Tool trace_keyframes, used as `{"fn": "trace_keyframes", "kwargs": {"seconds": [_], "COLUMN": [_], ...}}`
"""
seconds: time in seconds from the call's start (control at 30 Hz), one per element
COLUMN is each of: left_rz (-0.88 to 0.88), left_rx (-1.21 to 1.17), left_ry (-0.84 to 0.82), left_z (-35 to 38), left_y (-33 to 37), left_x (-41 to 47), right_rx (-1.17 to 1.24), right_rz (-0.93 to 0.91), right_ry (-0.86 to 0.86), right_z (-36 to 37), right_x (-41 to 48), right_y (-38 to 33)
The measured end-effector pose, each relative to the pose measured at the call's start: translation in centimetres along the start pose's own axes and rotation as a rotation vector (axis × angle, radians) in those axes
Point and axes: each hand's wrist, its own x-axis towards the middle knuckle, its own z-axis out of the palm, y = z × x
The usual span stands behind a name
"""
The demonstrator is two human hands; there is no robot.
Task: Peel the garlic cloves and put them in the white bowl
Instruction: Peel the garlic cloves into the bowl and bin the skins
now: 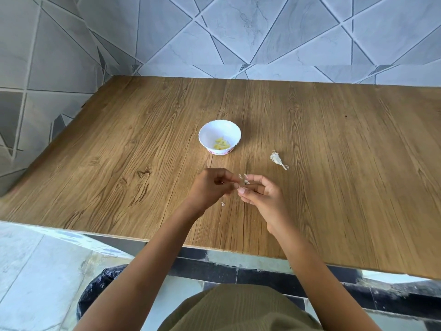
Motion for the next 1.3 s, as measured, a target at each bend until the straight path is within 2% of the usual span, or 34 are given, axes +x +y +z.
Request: {"fn": "trace_keyframes", "kwargs": {"seconds": [0.13,0.2,0.3,0.4,0.5,0.6,0.7,0.8,0.87,0.97,1.1,1.3], "left_rz": [-0.033,-0.047,-0.022,-0.029,-0.042,-0.011,0.165,0.361,0.433,0.463,0.531,0.491], "left_rx": [-0.035,-0.003,0.248,0.502,0.620,0.706,0.753,0.716,0.766,0.842,0.817,0.796], "left_ry": [0.006,0.095,0.298,0.363,0.315,0.324,0.311,0.058,-0.101,-0.207,-0.294,-0.351], "left_z": [-0.7,-1.6,-3.6,-5.2,-5.4,-4.5,-2.6,0.4,2.1,2.8,1.2,-1.4], "left_y": [0.3,0.0,-1.1,-2.1,-3.1,-3.2,-2.0,-0.4,0.0,-0.1,-0.6,-1.8], "left_x": [0.0,0.4,1.4,2.3,2.8,2.6,2.5,3.5,4.5,5.2,4.0,0.4], "right_rx": [-0.090,-0.224,-0.609,-1.030,-1.200,-1.244,-1.237,-1.235,-1.238,-1.232,-1.219,-1.059], "right_rz": [-0.050,-0.121,-0.346,-0.621,-0.567,-0.488,-0.474,-0.470,-0.484,-0.476,-0.476,-0.489], "right_ry": [-0.038,-0.030,0.048,0.175,0.203,0.179,0.175,0.187,0.191,0.191,0.175,0.179], "right_z": [0.0,-0.4,-1.9,-3.4,-4.2,-4.5,-4.5,-4.4,-4.4,-4.4,-4.6,-4.7], "right_x": [0.0,0.2,0.1,0.1,0.0,-0.2,-0.3,-0.4,-0.5,-0.6,-0.4,-0.4], "right_y": [0.2,0.8,1.8,2.6,3.3,3.8,3.7,3.6,3.5,3.3,3.5,3.5]}}
